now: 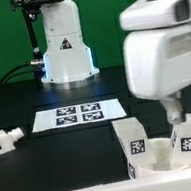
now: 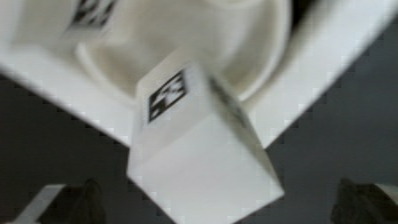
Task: Assemble stool
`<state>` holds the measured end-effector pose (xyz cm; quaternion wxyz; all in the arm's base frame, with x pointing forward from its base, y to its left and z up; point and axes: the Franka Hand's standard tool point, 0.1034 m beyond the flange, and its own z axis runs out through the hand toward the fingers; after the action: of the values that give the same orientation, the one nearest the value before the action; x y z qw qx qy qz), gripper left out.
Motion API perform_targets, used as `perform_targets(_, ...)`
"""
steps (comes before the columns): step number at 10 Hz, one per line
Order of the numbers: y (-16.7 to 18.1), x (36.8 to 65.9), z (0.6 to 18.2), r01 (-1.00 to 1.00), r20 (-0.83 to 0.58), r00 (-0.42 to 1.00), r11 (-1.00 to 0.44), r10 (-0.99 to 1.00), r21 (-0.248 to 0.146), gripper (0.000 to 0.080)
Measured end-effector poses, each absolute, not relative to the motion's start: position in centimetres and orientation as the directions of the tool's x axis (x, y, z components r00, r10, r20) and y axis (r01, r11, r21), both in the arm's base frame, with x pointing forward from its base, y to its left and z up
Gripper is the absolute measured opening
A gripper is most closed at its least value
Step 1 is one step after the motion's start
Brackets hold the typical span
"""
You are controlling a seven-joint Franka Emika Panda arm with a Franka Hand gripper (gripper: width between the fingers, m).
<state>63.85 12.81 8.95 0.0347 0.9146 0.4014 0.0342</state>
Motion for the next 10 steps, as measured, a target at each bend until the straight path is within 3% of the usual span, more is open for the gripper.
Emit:
perform_targets(2,13.2,63.3,7.0,0.853,-0.038,0.516,-0.51,0.856,0.112,0.0649)
perform_targets(4,12.0,63.5,6.6,0.902,-0.057,0.425,-0.418,0.903,0.108,0.0649)
perform_targets(6,12.1,63.4,6.6,0.874,-0.05,0.481,-0.474,0.875,0.111,0.0649)
perform_targets(7,11.9,63.5,6.6,0.87,-0.049,0.488,-0.481,0.871,0.112,0.0553)
perform_targets(8,11.9,63.5,6.6,0.824,-0.039,0.562,-0.555,0.826,0.115,0.0553)
perform_targets(9,11.7,63.6,6.7,0.776,-0.031,0.627,-0.62,0.778,0.115,0.0369)
perform_targets(10,11.1,64.1,7.2,0.692,-0.021,0.719,-0.713,0.694,0.117,0.0336)
